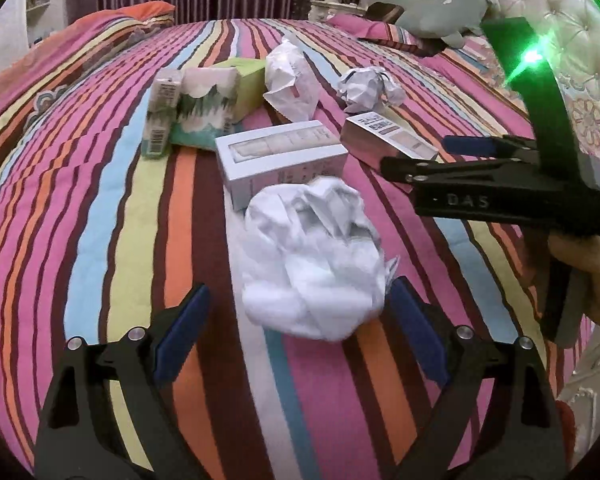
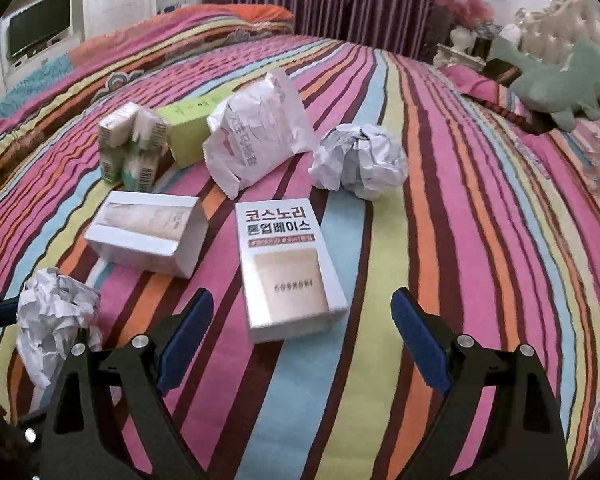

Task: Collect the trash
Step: 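Grasp the crumpled white paper with the left tool while the right tool grasps the COSNORI box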

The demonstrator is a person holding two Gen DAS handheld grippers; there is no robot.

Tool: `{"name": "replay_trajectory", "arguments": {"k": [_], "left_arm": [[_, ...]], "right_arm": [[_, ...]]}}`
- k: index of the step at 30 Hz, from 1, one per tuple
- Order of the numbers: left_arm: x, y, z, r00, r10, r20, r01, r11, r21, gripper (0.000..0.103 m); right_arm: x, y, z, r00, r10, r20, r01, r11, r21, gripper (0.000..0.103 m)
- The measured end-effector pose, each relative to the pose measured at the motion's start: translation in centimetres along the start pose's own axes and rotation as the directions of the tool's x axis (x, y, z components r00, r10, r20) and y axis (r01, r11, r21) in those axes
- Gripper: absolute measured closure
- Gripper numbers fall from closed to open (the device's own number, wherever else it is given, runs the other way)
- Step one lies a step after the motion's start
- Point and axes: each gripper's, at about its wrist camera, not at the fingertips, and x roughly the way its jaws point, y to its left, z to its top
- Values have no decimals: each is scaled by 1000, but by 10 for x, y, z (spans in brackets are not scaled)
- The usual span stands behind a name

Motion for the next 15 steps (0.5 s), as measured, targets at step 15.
{"name": "replay_trajectory", "arguments": {"k": [15], "left_arm": [[25, -1, 33, 999, -36, 11, 37, 999, -38, 14]], "right_arm": [[32, -4, 13, 997, 74, -36, -73, 997, 23, 25]]}}
